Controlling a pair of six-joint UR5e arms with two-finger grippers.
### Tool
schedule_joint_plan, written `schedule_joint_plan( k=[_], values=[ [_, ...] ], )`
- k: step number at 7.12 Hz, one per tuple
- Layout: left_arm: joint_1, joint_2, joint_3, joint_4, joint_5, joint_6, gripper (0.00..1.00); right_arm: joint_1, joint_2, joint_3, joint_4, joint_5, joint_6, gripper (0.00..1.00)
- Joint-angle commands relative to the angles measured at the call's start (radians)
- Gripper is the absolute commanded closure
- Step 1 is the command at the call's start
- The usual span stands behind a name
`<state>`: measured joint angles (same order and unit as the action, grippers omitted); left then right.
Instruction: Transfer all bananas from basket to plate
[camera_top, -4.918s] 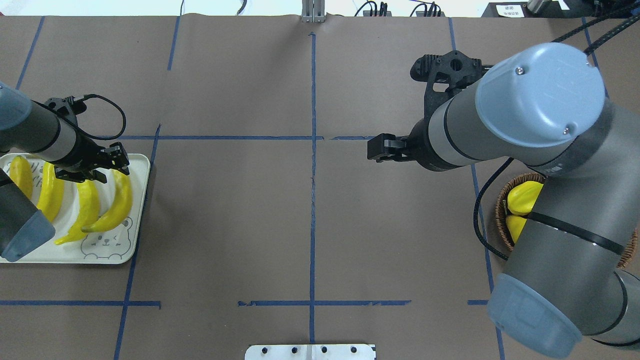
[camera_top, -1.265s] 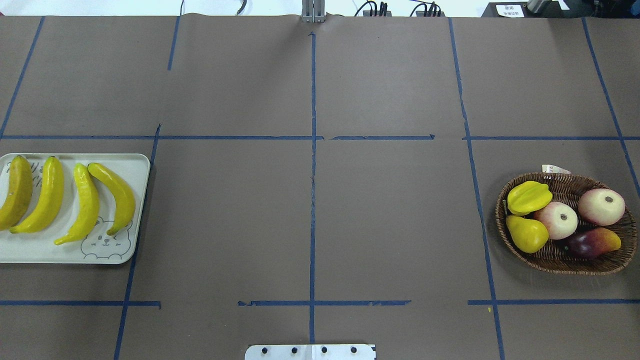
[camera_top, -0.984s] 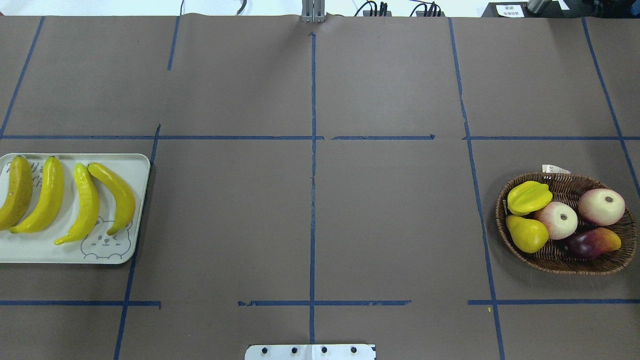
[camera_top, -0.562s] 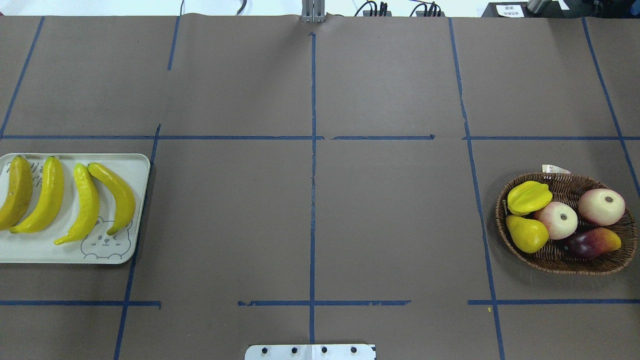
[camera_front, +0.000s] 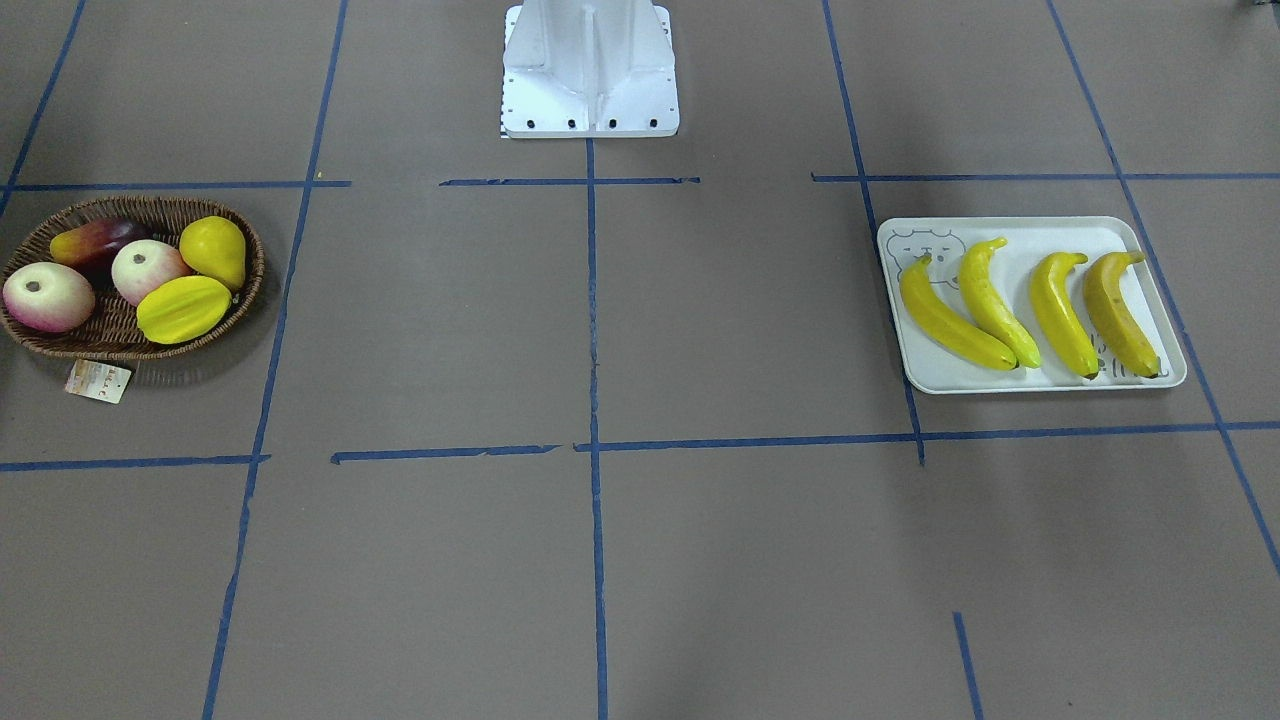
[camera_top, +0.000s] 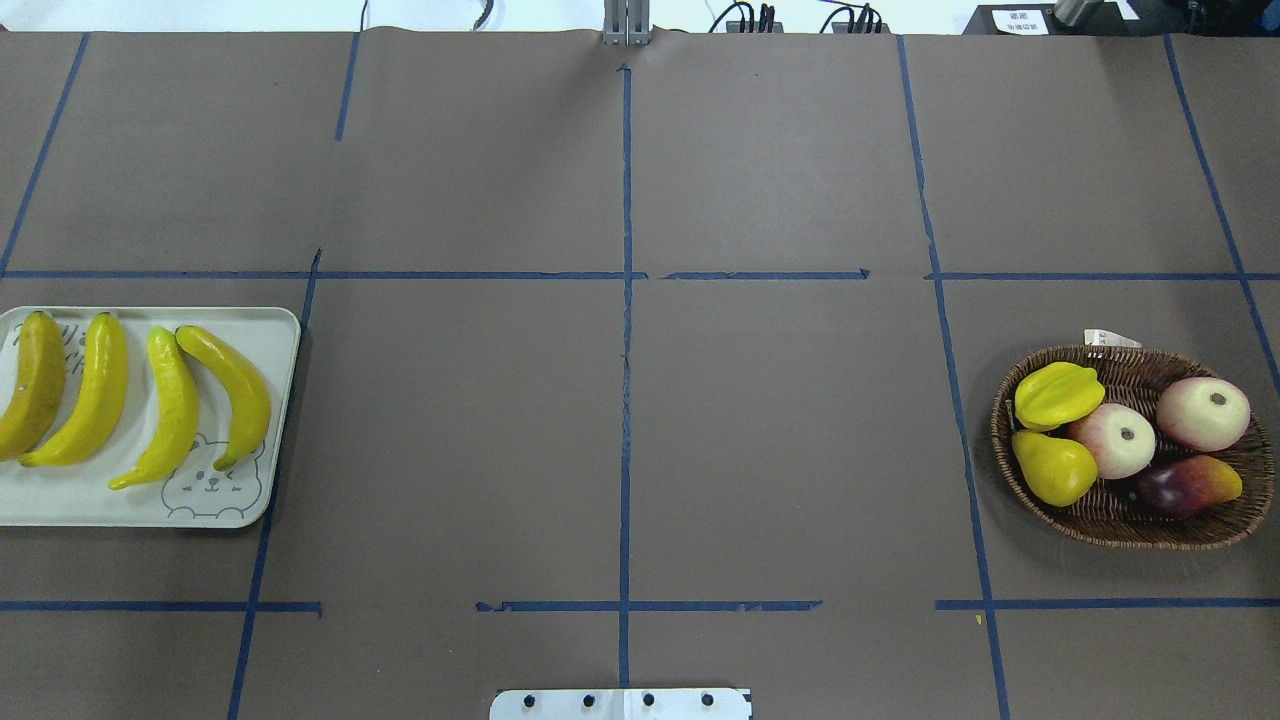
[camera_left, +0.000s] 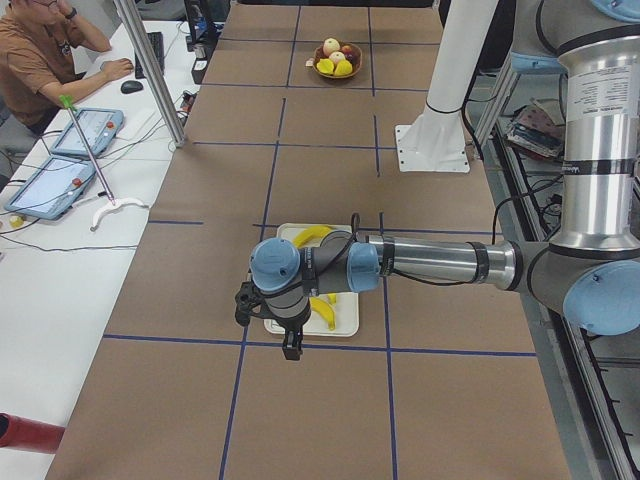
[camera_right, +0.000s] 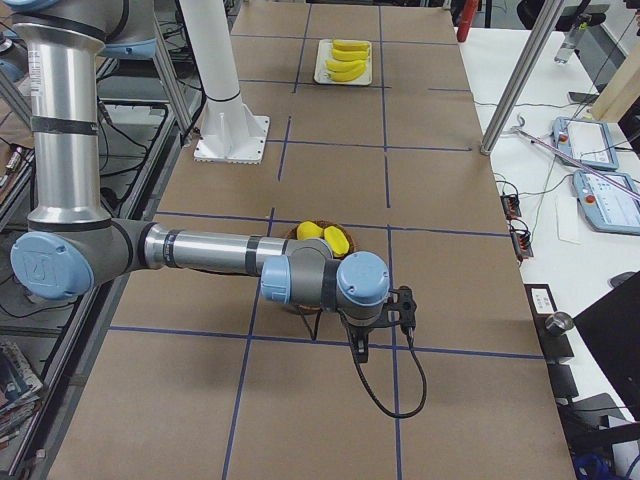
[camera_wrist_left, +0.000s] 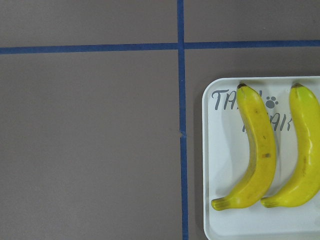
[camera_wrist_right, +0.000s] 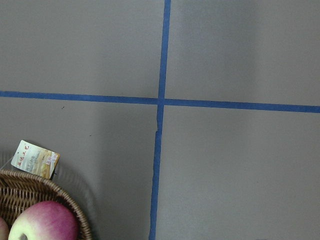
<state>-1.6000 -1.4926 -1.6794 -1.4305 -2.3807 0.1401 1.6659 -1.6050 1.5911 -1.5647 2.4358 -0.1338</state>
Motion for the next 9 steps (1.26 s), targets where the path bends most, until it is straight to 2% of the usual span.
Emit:
schedule_joint_plan(
  k=[1,5,6,9],
  values=[
    [0.000,0.000,0.040,-0.054,0.000,-0.007,0.00,0.000,0.004,0.003,0.000,0.000,0.000,0.00],
    [0.000,0.000,0.030,-0.054,-0.002,-0.010,0.00,0.000,0.005,0.004,0.000,0.002,0.000,0.00],
    [0.000,-0.002,0.032,-0.056,-0.040,-0.011,0.00,0.000,0.005,0.004,0.000,0.002,0.000,0.00],
    [0.000,0.000,0.040,-0.057,-0.049,-0.010,0.00,0.000,0.005,0.004,0.000,0.008,0.000,0.00]
  ],
)
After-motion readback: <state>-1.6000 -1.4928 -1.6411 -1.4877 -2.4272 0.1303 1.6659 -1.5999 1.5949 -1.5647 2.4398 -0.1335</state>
